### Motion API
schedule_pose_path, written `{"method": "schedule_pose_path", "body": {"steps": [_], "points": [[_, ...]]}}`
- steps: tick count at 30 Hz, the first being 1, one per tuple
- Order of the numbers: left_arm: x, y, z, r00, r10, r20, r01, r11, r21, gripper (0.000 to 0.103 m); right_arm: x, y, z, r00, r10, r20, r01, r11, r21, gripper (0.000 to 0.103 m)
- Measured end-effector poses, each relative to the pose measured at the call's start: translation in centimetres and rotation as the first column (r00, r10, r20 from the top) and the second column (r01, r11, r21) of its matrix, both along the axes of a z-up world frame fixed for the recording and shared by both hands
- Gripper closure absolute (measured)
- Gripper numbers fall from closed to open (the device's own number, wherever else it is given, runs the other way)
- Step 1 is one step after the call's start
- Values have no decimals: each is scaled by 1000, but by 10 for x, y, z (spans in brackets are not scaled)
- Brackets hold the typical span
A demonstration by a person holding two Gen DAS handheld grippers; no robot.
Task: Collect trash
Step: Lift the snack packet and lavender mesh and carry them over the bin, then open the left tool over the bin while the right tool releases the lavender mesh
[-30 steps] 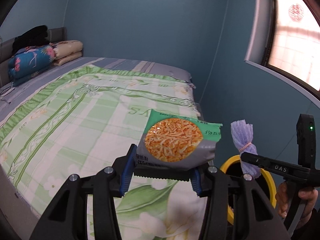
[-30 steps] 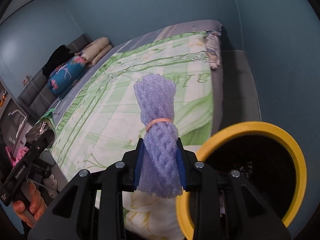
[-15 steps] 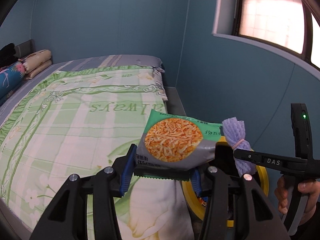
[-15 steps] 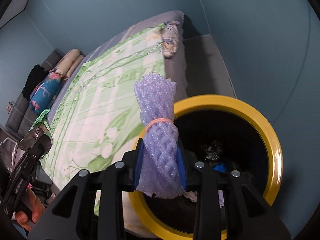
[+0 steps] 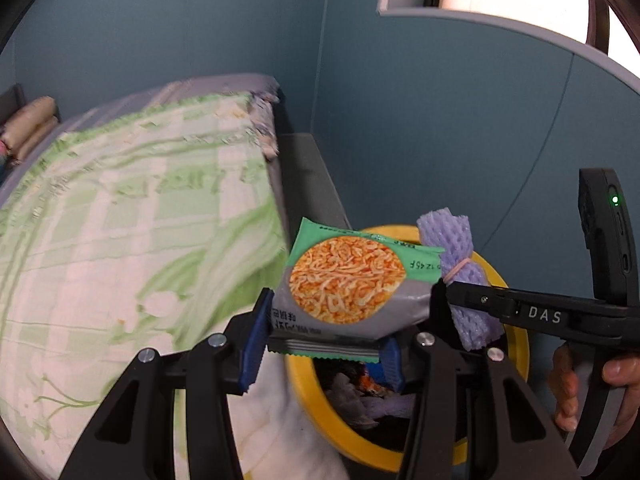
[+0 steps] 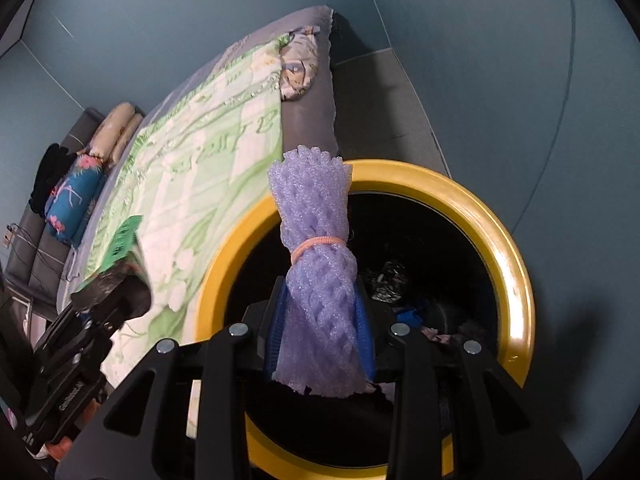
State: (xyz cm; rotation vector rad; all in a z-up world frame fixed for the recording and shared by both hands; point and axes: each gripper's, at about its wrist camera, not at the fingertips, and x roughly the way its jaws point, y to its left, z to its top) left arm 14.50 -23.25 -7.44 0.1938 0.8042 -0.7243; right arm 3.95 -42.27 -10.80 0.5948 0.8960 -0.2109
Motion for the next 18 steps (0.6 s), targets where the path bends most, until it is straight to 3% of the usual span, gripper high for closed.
{"method": "schedule_pose_path", "body": {"steps": [7, 18], "points": [[15, -23, -36, 989, -23, -147, 25, 1000, 13, 58, -1, -8, -8, 999, 8, -48, -10, 1000, -24, 72], [7, -32, -53, 981, -45, -186, 52, 998, 30, 49, -3, -21, -14, 997, -31, -76, 31, 1000, -6, 64]]}}
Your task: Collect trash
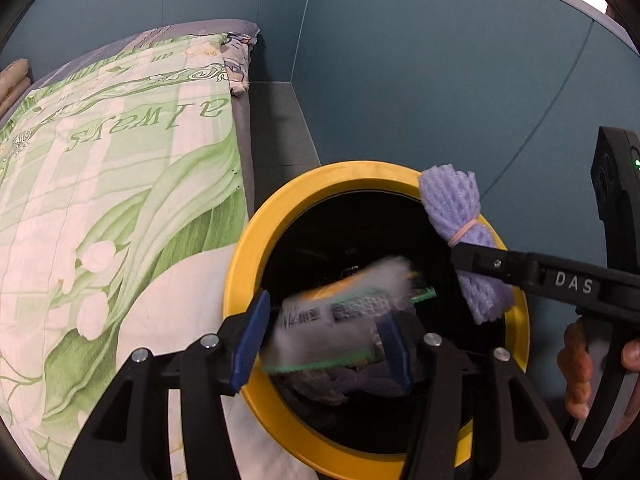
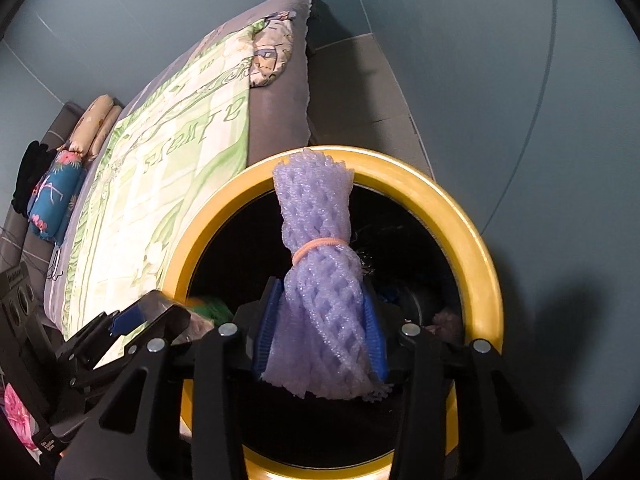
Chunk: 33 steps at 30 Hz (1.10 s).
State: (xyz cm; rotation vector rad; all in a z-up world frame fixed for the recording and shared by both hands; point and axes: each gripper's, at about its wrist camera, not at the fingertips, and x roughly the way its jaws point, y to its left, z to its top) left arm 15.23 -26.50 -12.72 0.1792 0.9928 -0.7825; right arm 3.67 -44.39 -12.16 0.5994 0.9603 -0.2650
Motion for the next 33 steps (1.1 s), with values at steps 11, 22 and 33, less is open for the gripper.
{"method": "schedule_pose_path", "body": {"steps": [11, 22, 33], "points": [[4, 20, 13, 999, 50, 5, -50, 998, -48, 31, -1, -1, 5, 1000, -6, 20, 6, 1000, 2, 55], [6, 75, 34, 986, 159, 40, -154, 982, -109, 31, 26, 33, 29, 995, 92, 48, -89, 994, -63, 55], [11, 190, 38, 918, 390, 74, -383, 919, -98, 30, 88, 142, 36, 929, 370, 27, -365, 925, -109, 54]]}}
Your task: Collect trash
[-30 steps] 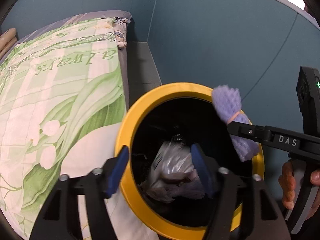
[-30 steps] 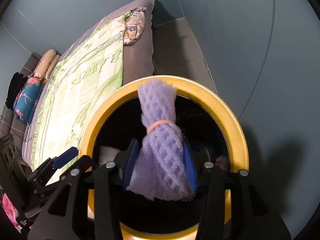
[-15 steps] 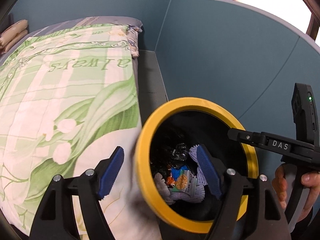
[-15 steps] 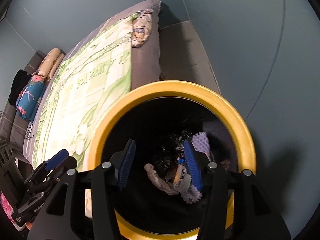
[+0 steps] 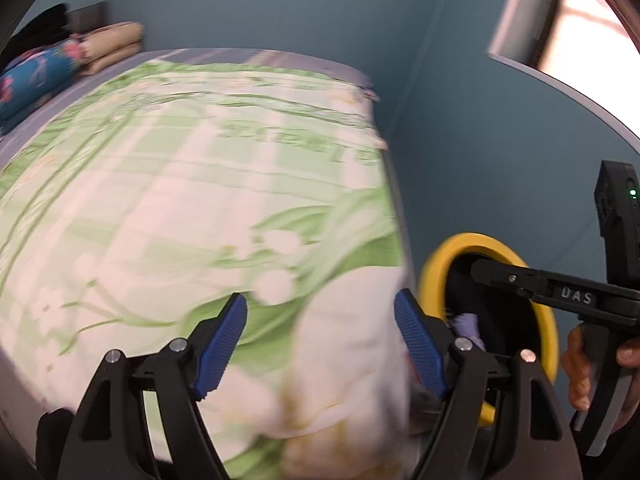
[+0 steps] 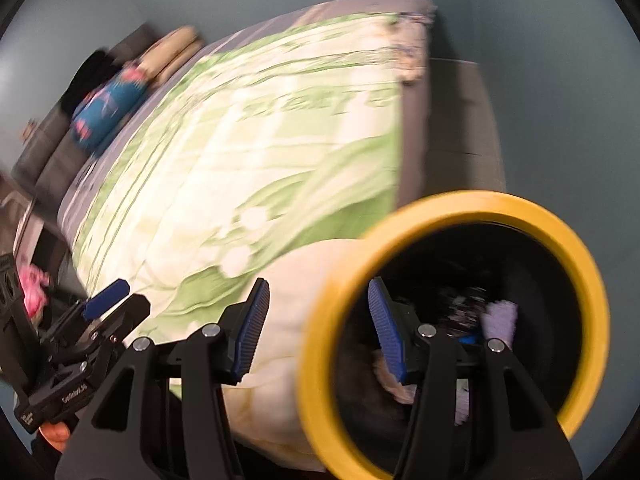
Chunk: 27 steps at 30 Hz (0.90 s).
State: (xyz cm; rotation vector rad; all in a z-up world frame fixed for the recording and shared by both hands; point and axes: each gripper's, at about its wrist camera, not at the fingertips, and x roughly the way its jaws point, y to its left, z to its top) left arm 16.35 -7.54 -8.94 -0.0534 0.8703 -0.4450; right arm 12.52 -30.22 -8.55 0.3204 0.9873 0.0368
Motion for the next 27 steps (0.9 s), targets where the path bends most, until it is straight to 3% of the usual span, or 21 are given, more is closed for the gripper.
{"method": "schedule_pose_path", "body": {"steps": [2, 6, 10, 15, 22, 27], "points": [[1, 25, -1, 998, 55, 4, -55, 998, 11, 29, 9, 22, 0, 999, 44, -5, -44, 999, -5, 54], [-2, 64, 4, 989, 145, 27, -146, 989, 3, 23, 12, 52, 10, 997, 78, 28, -78, 997, -13, 43], [-15, 93, 20, 970, 221, 105, -221, 975, -16, 15, 7, 70, 30, 992, 72, 105, -69, 997, -30, 32], [-43, 119, 49, 920, 308, 244, -306, 951, -46, 8, -12, 91, 60, 966, 47, 256, -22, 995, -99, 10], [-93, 134, 79, 859, 377, 347, -360, 926, -116, 8, -50, 108, 80, 912, -8, 411, 94, 977, -191, 8], [-128, 124, 83, 795, 409, 447, -423, 903, -75, 8, -78, 108, 80, 865, -77, 495, 214, 950, -226, 8]]}}
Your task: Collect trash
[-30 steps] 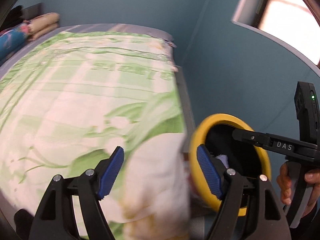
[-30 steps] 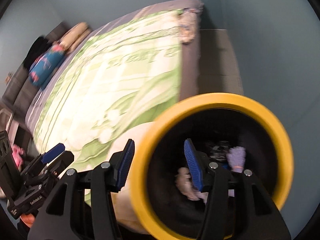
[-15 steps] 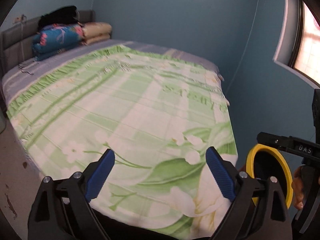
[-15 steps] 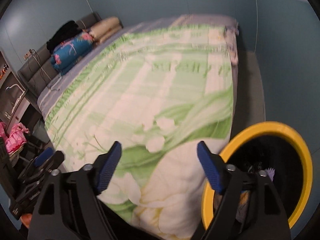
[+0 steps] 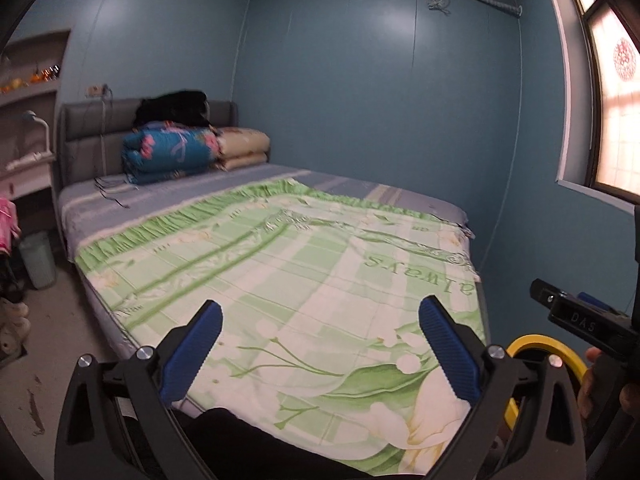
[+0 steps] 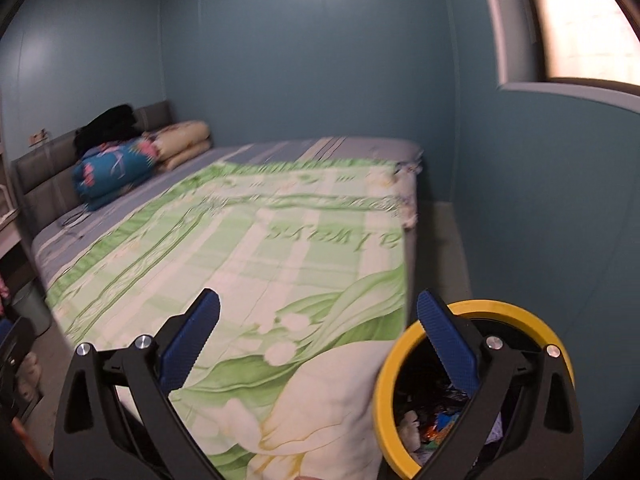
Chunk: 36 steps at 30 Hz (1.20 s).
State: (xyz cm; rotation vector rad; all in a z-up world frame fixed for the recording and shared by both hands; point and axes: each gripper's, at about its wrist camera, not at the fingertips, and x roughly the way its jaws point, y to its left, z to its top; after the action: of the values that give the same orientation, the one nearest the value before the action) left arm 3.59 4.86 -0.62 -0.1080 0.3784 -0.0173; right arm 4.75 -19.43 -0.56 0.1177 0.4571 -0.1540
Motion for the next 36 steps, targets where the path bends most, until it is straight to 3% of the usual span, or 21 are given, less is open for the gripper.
{"method": "schedule_pose_path", "body": {"steps": [12, 26, 36], "points": [[-32, -16, -3, 999, 9, 31, -10, 1000, 15, 8, -34, -4, -15, 990, -87, 113, 91, 995, -32, 8], [-37, -17, -8, 999, 15, 44, -16, 1000, 20, 8, -31, 4, -35, 998, -53, 44, 53, 999, -2, 8], [-34, -11, -10, 999, 18, 29, -18, 1000, 6, 8, -31, 3, -36, 997, -64, 42, 64, 998, 8, 8]]}}
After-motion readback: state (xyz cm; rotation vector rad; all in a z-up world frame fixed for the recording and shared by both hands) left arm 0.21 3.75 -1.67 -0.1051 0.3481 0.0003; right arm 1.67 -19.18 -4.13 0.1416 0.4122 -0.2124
